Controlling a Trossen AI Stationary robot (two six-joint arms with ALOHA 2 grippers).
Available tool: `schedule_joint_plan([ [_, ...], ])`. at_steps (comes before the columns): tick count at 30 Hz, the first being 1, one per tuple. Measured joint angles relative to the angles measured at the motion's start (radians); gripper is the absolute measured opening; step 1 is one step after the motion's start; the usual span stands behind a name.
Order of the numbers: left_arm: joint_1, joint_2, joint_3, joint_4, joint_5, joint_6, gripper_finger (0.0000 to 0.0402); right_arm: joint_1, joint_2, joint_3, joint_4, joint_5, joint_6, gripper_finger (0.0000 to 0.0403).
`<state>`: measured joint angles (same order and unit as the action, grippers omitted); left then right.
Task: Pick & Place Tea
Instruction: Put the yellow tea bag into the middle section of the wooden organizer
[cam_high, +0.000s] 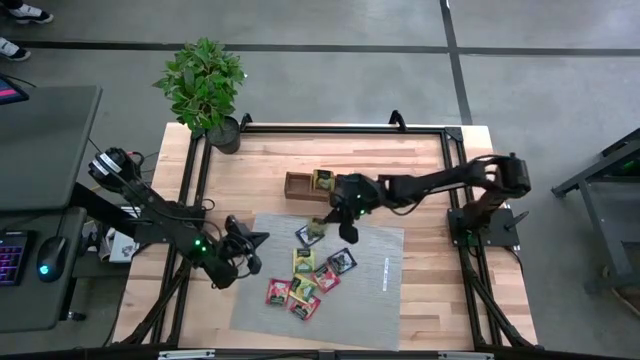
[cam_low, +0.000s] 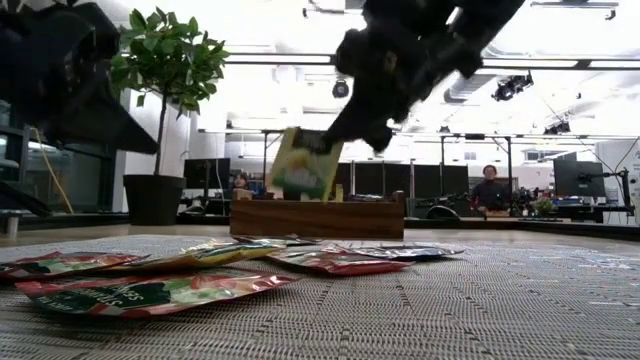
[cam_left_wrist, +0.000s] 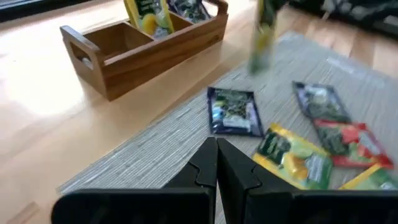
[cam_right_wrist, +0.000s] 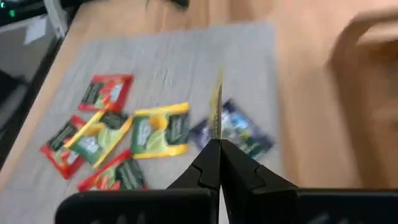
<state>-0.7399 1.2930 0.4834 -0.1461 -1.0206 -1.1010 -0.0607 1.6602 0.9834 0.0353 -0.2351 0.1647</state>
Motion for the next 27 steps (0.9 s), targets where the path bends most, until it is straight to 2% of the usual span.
schedule_joint_plan([
  [3, 0.0, 0.0, -0.053, 0.104, -0.008, 0.023, 0.0001, -0.015, -0.051, 0.038, -0.097, 0.05, -0.066, 0.0],
  [8, 0.0, 0.001, -0.168, 0.403, -0.006, 0.117, 0.0001, -0.065, -0.064, 0.164, -0.286, 0.089, -0.195, 0.0],
  [11, 0.0, 0.001, -0.234, 0.603, 0.025, 0.178, 0.0001, -0.107, -0.051, 0.224, -0.34, 0.098, -0.258, 0.0],
  [14, 0.0, 0.001, -0.279, 0.725, 0.058, 0.234, 0.0001, -0.162, -0.044, 0.25, -0.379, 0.108, -0.298, 0.0],
  [17, 0.0, 0.0, -0.3, 0.786, 0.079, 0.259, 0.0001, -0.225, -0.043, 0.252, -0.389, 0.105, -0.304, 0.0],
  [21, 0.001, 0.0, -0.3, 0.794, 0.098, 0.268, 0.0001, -0.296, -0.042, 0.245, -0.379, 0.04, -0.321, 0.0],
  [27, 0.001, 0.0, -0.299, 0.793, 0.09, 0.27, 0.0001, -0.333, -0.024, 0.245, -0.371, -0.021, -0.38, 0.0],
])
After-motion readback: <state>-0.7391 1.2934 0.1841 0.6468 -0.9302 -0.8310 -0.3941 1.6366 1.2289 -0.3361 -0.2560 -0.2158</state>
